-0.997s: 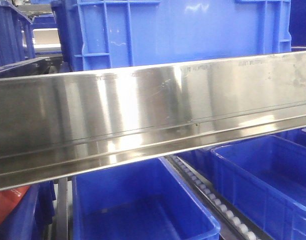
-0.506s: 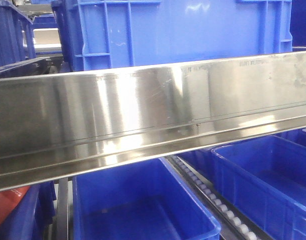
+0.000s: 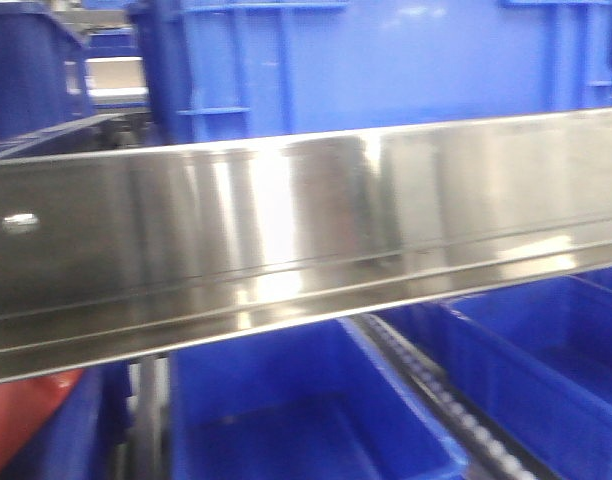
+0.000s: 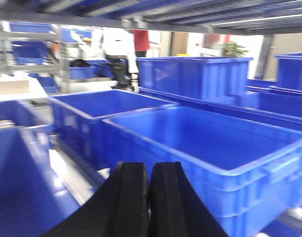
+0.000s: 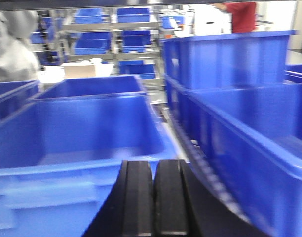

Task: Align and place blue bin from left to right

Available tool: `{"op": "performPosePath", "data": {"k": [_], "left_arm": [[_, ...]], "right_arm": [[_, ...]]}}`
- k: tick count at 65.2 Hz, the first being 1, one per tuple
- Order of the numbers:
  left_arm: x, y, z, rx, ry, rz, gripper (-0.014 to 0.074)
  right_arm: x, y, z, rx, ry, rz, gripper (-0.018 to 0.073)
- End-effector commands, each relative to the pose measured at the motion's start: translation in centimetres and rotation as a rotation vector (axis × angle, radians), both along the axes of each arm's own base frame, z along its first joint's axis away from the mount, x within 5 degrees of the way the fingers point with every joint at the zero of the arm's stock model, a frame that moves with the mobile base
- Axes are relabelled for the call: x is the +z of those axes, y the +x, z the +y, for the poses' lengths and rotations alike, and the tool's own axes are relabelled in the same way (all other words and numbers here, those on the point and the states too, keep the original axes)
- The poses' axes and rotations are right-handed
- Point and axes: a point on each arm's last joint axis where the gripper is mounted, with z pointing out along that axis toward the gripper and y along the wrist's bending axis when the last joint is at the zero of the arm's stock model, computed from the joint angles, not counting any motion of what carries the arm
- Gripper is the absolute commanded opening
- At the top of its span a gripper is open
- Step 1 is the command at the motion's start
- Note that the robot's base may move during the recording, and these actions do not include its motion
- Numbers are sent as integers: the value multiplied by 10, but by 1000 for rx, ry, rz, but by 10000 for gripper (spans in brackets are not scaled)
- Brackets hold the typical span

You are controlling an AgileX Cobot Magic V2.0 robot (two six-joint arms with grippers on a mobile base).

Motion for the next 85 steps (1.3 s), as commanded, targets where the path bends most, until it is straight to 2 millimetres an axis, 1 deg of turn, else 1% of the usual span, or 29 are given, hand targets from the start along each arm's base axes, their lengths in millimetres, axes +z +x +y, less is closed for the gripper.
{"op": "performPosePath", "data": {"k": [1, 85], "left_arm": [[1, -1, 1, -3, 0, -23, 4], [1, -1, 1, 1, 1, -23, 4]], "right_arm": [[3, -2, -1, -10, -15, -32, -80], [3, -2, -1, -10, -15, -32, -80]]}}
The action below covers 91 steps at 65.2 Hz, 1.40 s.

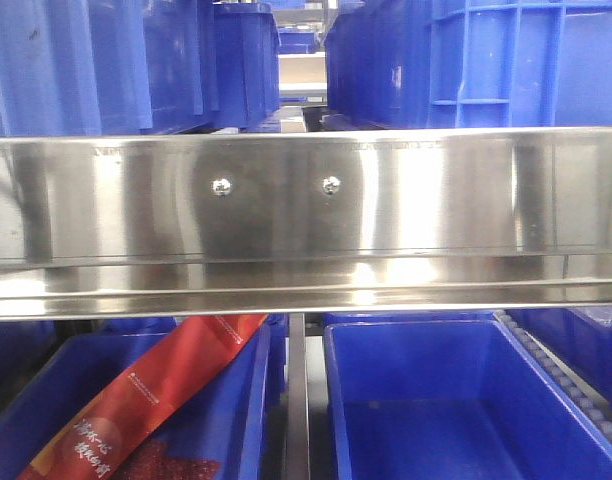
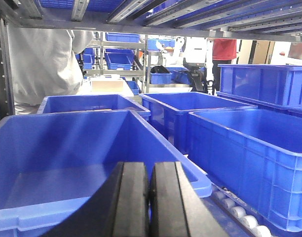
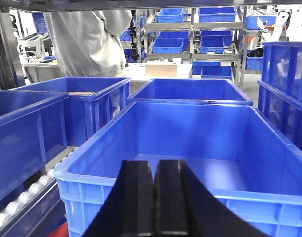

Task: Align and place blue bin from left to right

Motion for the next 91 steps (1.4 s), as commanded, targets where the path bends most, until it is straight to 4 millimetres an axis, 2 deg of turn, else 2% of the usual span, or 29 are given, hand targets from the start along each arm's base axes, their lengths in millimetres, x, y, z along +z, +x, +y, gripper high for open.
{"op": "performPosePath", "data": {"k": [1, 14, 25, 37, 49, 56, 66, 69, 72, 91], "left_arm": [[1, -1, 0, -5, -5, -19, 4], [-3, -9, 5, 38, 30, -40, 4], [-34, -20, 1, 138, 68, -54, 4], [-95, -10, -8, 204, 75, -90, 4], [-173, 23, -13, 209, 56, 1, 4], [-211, 37, -13, 216, 41, 52, 4], [-249, 47, -12, 231, 47, 62, 4], [-245, 47, -12, 238, 41, 10, 4], [-248, 47, -12, 240, 51, 51, 4], [-247, 47, -12, 242, 68, 32, 4]], "right_arm": [[3, -2, -1, -10, -15, -32, -80], [3, -2, -1, -10, -15, -32, -80], [3, -2, -1, -10, -15, -32, -80], [3, -2, -1, -10, -15, -32, -80], [3, -2, -1, -10, -15, -32, -80], [3, -2, -1, -10, -15, -32, -80], [3, -2, -1, -10, -15, -32, -80], [3, -2, -1, -10, -15, -32, -80], [3, -2, -1, -10, -15, -32, -80], [3, -2, -1, -10, -15, -32, -80]]}}
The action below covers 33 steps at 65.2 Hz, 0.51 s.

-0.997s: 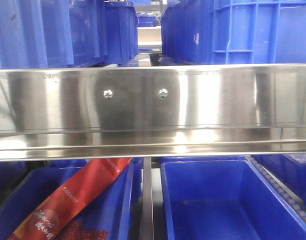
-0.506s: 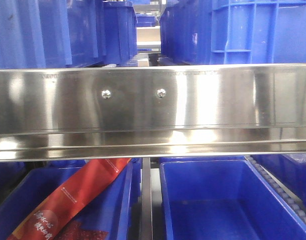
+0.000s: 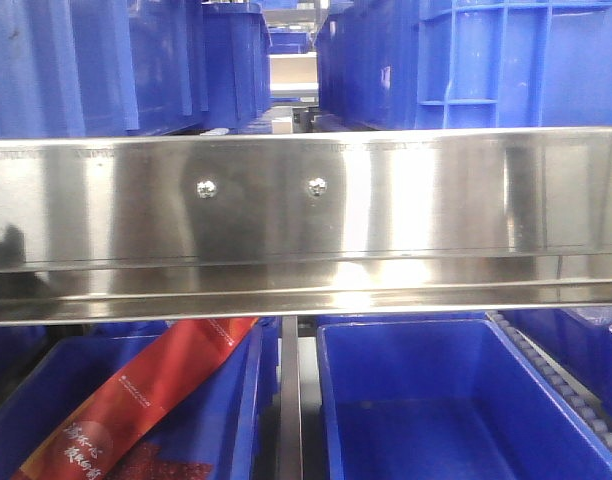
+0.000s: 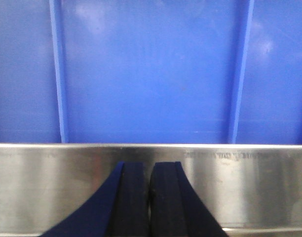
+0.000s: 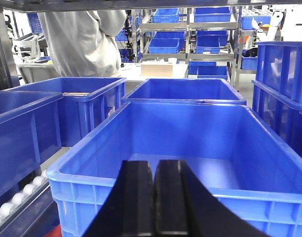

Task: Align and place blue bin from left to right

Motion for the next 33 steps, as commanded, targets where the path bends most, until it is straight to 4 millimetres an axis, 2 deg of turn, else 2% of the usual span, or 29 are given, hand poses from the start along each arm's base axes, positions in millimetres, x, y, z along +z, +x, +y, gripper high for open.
{"op": "performPosePath", "data": {"k": [1, 33], "left_arm": [[3, -1, 0, 0, 8, -35, 4], [3, -1, 0, 0, 8, -35, 4]], "right_arm": [[3, -2, -1, -10, -15, -31, -80], [3, -2, -1, -10, -15, -31, -80]]}}
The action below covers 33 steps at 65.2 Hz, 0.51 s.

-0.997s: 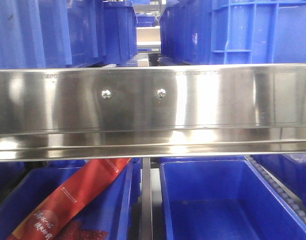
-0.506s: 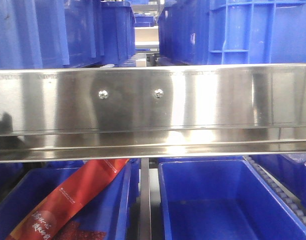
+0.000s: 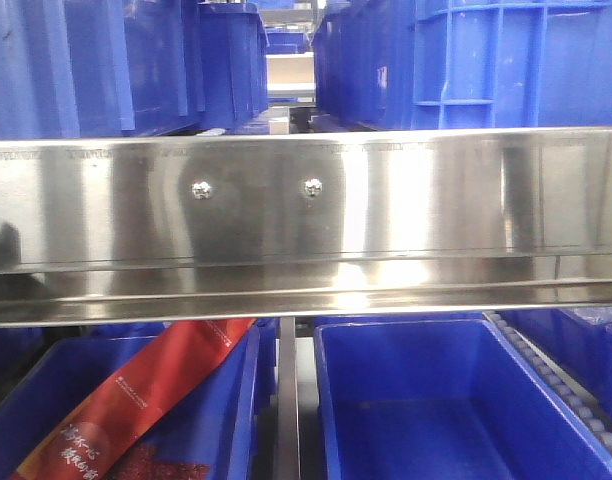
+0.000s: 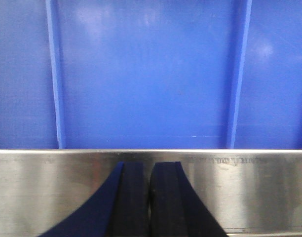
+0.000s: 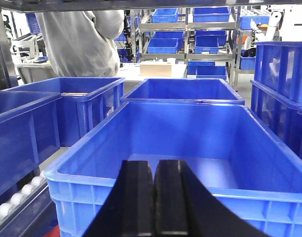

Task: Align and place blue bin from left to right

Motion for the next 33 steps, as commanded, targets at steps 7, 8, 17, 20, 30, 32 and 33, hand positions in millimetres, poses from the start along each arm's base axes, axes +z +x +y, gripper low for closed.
{"op": "performPosePath", "data": {"k": [7, 8, 17, 20, 30, 32, 33], "left_arm": [[3, -1, 0, 0, 6, -29, 4], [3, -1, 0, 0, 6, -29, 4], [3, -1, 0, 0, 6, -29, 4], [3, -1, 0, 0, 6, -29, 4], [3, -1, 0, 0, 6, -29, 4], [3, -1, 0, 0, 6, -29, 4], [3, -1, 0, 0, 6, -29, 4]], "right_arm": [[3, -2, -1, -10, -15, -31, -80], [3, -2, -1, -10, -15, -31, -80], [2, -2, -1, -13, -25, -31, -80], [-3, -2, -2, -23, -46, -24, -80], [-34, -6, -8, -85, -57, -21, -80], [-42, -9, -9, -97, -56, -32, -80], [-46, -10, -9, -102, -55, -36, -80]]}}
